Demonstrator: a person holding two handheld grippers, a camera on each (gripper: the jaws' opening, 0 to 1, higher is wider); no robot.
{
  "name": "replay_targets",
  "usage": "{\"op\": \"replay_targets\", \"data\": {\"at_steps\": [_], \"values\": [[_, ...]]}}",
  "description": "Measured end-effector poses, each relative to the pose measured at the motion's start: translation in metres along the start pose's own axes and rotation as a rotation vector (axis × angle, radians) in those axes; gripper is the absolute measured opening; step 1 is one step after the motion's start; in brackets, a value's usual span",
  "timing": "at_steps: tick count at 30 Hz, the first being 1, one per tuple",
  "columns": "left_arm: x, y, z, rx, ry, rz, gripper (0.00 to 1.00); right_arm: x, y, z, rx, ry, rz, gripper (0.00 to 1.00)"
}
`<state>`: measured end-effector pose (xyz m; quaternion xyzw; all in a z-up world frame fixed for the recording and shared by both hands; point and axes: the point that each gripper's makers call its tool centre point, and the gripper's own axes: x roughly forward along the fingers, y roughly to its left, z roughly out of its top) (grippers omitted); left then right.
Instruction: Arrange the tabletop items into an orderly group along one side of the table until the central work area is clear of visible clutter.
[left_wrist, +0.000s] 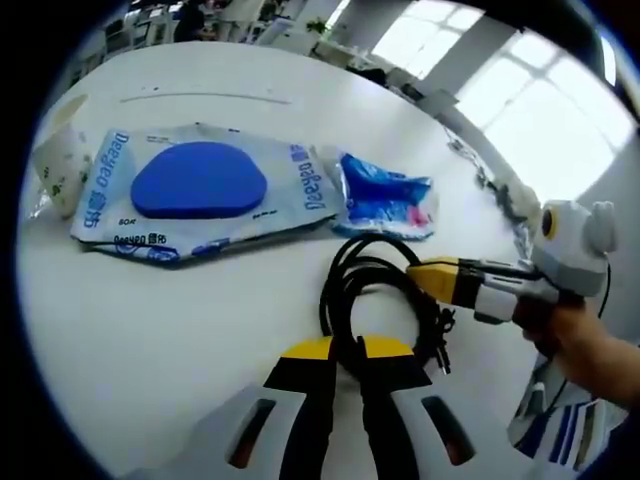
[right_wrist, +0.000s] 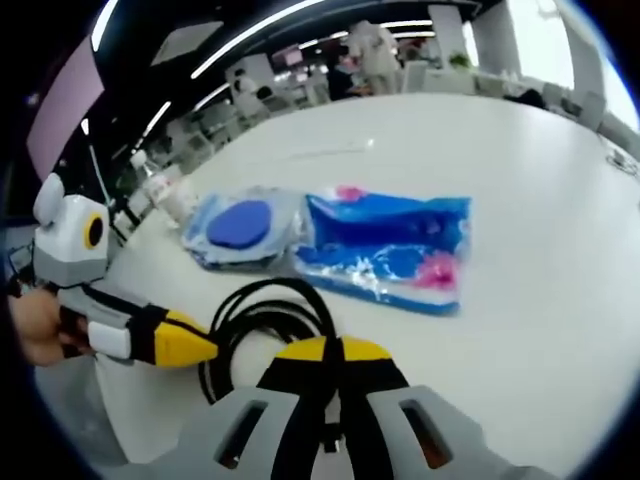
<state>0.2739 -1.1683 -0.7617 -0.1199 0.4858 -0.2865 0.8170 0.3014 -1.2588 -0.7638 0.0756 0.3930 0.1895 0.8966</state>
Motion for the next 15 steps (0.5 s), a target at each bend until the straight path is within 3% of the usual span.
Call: {"op": "replay_targets", "data": {"at_steps": [15], "values": [[0.0004, 0.0000, 0.0003, -0.002, -0.001, 0.005, 0.08, 0.0008, -0.0006, -0.0010, 0.045, 0.015, 0.015, 0.00]]}}
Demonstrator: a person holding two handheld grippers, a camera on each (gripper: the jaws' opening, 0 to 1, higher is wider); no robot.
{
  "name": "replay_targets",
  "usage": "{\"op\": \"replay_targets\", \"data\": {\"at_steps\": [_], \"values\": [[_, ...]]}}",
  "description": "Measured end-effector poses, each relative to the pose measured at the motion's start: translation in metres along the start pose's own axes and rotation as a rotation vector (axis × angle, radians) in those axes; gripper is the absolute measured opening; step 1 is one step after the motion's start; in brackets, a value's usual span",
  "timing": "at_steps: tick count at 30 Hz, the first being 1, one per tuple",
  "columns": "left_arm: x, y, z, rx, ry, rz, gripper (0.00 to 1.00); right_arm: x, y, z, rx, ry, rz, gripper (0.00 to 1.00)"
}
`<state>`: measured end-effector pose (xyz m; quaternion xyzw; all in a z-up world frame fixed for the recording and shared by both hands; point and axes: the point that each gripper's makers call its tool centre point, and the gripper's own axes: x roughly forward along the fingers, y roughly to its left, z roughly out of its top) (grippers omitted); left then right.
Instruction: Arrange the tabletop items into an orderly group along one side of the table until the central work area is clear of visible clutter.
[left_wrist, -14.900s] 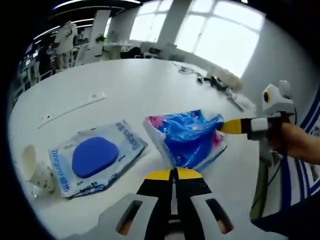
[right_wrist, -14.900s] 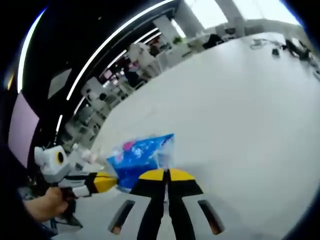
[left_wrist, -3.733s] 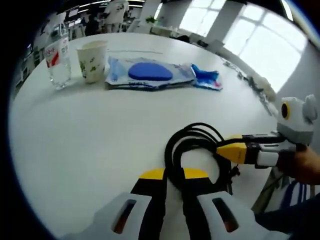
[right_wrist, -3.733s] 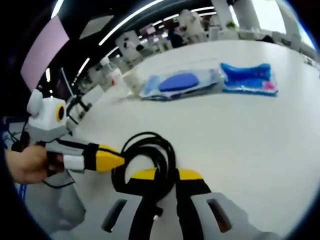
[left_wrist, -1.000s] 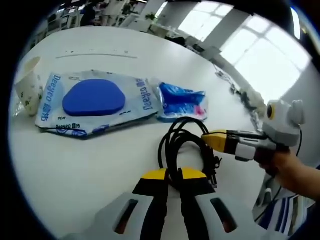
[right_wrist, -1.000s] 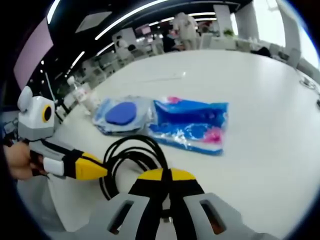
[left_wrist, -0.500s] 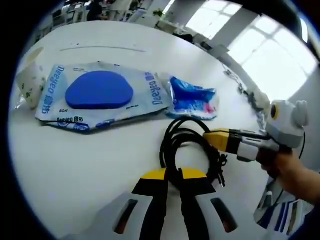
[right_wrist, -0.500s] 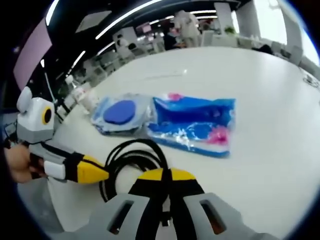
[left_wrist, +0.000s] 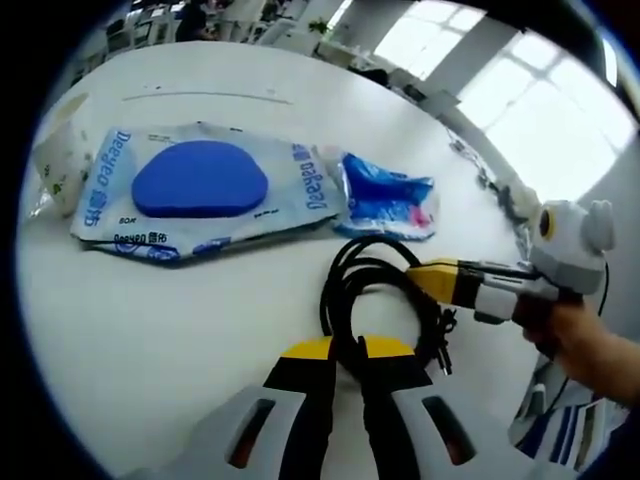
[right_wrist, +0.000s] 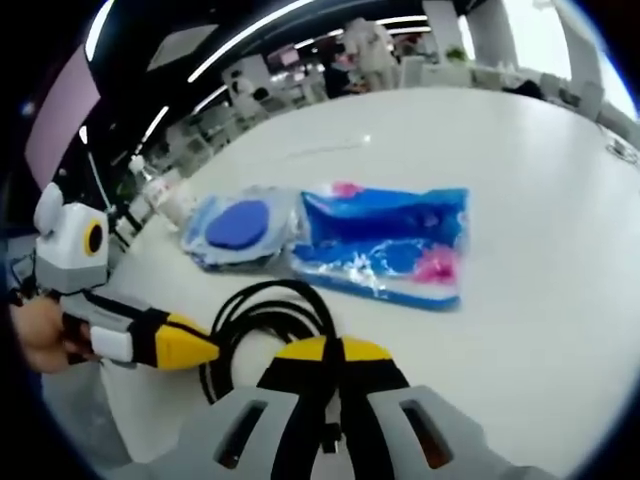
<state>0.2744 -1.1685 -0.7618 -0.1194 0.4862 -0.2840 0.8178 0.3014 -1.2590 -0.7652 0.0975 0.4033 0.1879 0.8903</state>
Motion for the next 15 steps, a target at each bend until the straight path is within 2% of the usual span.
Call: {"op": "replay_targets", "data": {"at_steps": [4, 8, 10, 13, 15], "values": [[0.000, 0.000, 0.000, -0.009, 0.002, 0.000, 0.08, 0.001, 0.001, 0.000, -0.043, 0.006, -0.014, 0.01], [-0.001, -0.002, -0.001, 0.011, 0.016, 0.003, 0.10, 0.000, -0.001, 0.002, -0.031, -0.003, -0.028, 0.05], [-0.002, -0.002, 0.000, 0.014, 0.014, 0.006, 0.12, -0.002, 0.001, 0.005, -0.017, -0.025, -0.021, 0.10], [-0.007, -0.002, 0.008, 0.008, -0.022, 0.008, 0.15, -0.004, 0.006, 0.009, -0.003, -0.046, -0.010, 0.21], [-0.011, -0.003, 0.014, 0.022, -0.045, 0.011, 0.21, -0.005, 0.009, 0.012, -0.018, -0.058, -0.006, 0.23]]}}
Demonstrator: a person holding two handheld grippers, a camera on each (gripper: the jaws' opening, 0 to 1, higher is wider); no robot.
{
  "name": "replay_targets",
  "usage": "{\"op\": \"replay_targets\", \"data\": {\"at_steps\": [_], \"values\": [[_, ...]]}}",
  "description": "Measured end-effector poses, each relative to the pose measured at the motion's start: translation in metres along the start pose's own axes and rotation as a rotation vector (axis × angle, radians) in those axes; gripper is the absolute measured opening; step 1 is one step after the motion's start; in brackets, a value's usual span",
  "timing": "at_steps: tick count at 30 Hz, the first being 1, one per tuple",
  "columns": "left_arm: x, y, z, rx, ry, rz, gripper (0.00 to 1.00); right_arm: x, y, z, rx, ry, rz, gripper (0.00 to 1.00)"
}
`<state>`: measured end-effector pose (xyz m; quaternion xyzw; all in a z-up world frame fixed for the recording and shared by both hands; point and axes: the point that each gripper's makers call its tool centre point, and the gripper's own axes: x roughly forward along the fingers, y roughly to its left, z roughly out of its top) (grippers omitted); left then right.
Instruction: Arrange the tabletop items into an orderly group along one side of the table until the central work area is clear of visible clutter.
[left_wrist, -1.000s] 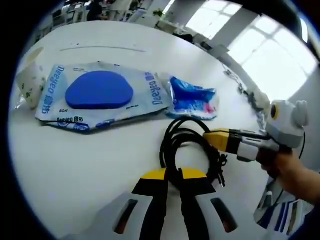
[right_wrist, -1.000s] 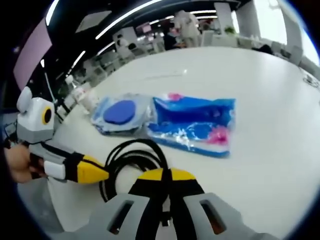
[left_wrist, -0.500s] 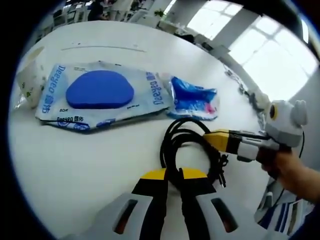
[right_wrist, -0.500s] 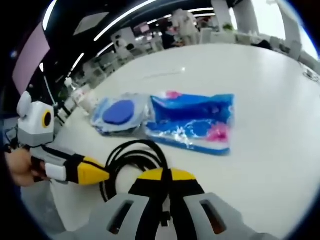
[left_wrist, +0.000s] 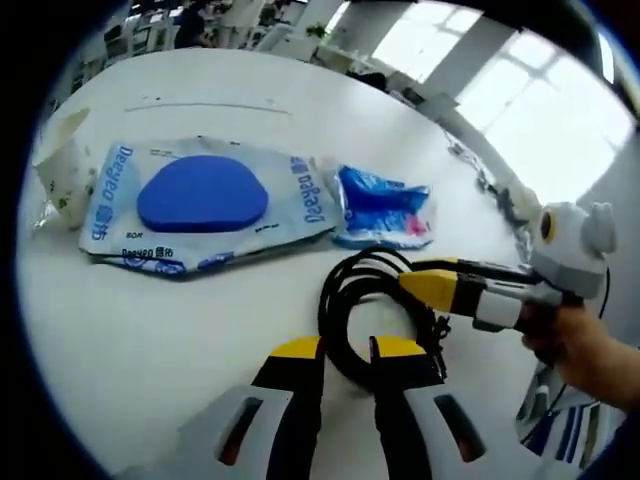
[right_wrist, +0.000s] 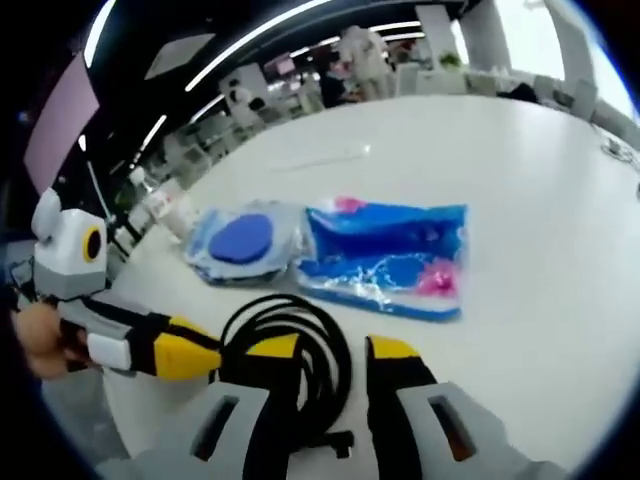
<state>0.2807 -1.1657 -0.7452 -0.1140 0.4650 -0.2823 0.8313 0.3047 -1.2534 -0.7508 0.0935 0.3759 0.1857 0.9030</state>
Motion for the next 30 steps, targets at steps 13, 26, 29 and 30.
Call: {"op": "replay_targets", "data": {"at_steps": [13, 26, 29, 30], "values": [[-0.027, 0.016, 0.003, 0.016, -0.082, 0.045, 0.71, -0.022, 0.031, 0.021, 0.055, -0.147, 0.081, 0.65], [-0.080, 0.032, 0.002, 0.097, -0.133, 0.017, 0.95, -0.061, 0.044, 0.035, 0.084, -0.261, 0.096, 1.00], [-0.097, 0.038, 0.005, 0.123, -0.157, 0.014, 1.00, -0.071, 0.047, 0.034, 0.077, -0.272, 0.096, 1.00], [-0.105, 0.040, 0.006, 0.124, -0.163, 0.006, 1.00, -0.074, 0.048, 0.034, 0.073, -0.275, 0.093, 1.00]]}}
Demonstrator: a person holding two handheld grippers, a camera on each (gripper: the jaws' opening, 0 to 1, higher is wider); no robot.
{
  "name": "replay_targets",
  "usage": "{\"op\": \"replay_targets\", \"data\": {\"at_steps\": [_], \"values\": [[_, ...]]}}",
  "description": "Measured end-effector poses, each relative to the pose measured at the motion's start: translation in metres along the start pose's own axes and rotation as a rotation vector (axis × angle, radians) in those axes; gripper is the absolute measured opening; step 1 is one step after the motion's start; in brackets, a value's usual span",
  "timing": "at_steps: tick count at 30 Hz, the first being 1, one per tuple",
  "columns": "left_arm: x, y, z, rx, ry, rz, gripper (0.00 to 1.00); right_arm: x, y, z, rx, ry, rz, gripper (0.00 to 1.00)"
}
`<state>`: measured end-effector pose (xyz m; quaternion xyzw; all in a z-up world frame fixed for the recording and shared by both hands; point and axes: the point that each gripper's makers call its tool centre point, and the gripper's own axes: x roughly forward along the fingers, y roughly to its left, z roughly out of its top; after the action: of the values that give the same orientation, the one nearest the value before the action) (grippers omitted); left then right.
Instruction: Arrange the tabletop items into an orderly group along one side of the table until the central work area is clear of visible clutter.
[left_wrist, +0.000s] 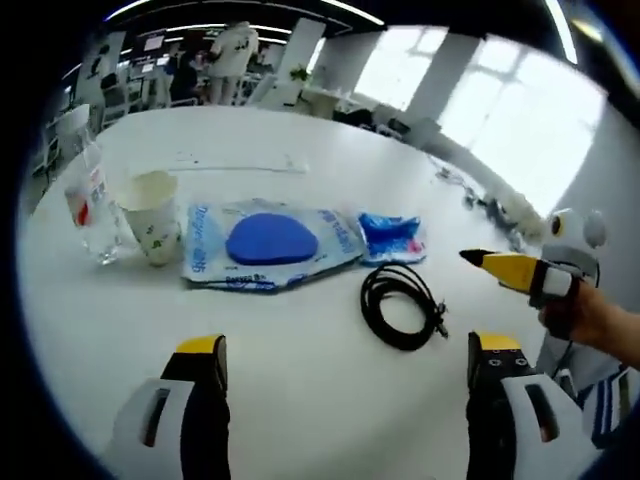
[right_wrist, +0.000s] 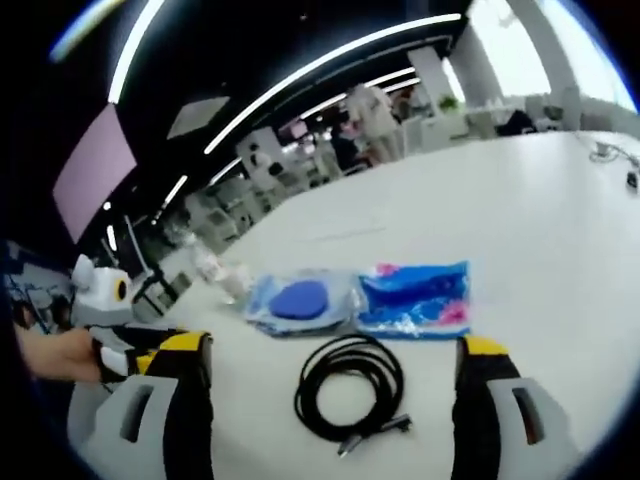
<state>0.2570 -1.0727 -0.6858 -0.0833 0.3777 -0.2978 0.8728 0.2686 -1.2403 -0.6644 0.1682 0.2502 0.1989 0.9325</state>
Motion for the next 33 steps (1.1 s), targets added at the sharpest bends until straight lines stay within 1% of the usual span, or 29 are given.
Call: {"op": "replay_targets", "data": {"at_steps": [3, 6, 8, 10, 12, 14, 17, 19, 22, 24, 27, 28, 31, 33], "values": [[-0.019, 0.005, 0.002, -0.003, -0.022, -0.021, 1.00, -0.008, 0.005, 0.001, -0.003, -0.006, -0.002, 1.00], [-0.040, 0.013, 0.002, -0.014, -0.045, -0.027, 1.00, -0.016, 0.013, 0.000, -0.010, -0.013, 0.002, 1.00], [-0.056, 0.019, 0.001, -0.036, -0.065, -0.030, 1.00, -0.024, 0.021, 0.000, -0.022, -0.023, 0.001, 1.00], [-0.072, 0.027, -0.004, -0.058, -0.064, -0.027, 1.00, -0.030, 0.026, -0.001, -0.018, -0.037, 0.002, 1.00], [-0.088, 0.033, -0.010, -0.052, -0.069, -0.021, 1.00, -0.038, 0.032, -0.004, -0.008, -0.044, -0.008, 1.00], [-0.104, 0.042, -0.015, -0.054, -0.077, -0.012, 1.00, -0.047, 0.039, -0.006, 0.013, -0.072, -0.017, 1.00], [-0.127, 0.052, -0.019, -0.088, -0.107, -0.024, 1.00, -0.059, 0.047, -0.014, 0.050, -0.096, -0.040, 1.00], [-0.142, 0.057, -0.024, -0.086, -0.113, -0.033, 1.00, -0.065, 0.049, -0.021, 0.059, -0.095, -0.053, 1.00], [-0.156, 0.063, -0.029, -0.060, -0.111, -0.039, 1.00, -0.077, 0.062, -0.034, 0.055, -0.093, -0.072, 1.00], [-0.168, 0.067, -0.034, -0.042, -0.106, -0.035, 1.00, -0.085, 0.069, -0.037, 0.057, -0.103, -0.082, 1.00], [-0.184, 0.079, -0.051, 0.057, -0.062, 0.006, 1.00, -0.095, 0.078, -0.042, 0.064, -0.120, -0.099, 1.00], [-0.188, 0.079, -0.053, 0.059, -0.065, 0.004, 1.00, -0.098, 0.080, -0.043, 0.064, -0.120, -0.104, 1.00], [-0.201, 0.083, -0.060, 0.003, -0.092, -0.023, 1.00, -0.109, 0.087, -0.049, 0.070, -0.131, -0.127, 1.00], [-0.211, 0.086, -0.063, -0.022, -0.110, -0.030, 1.00, -0.115, 0.092, -0.050, 0.090, -0.143, -0.124, 1.00]]}}
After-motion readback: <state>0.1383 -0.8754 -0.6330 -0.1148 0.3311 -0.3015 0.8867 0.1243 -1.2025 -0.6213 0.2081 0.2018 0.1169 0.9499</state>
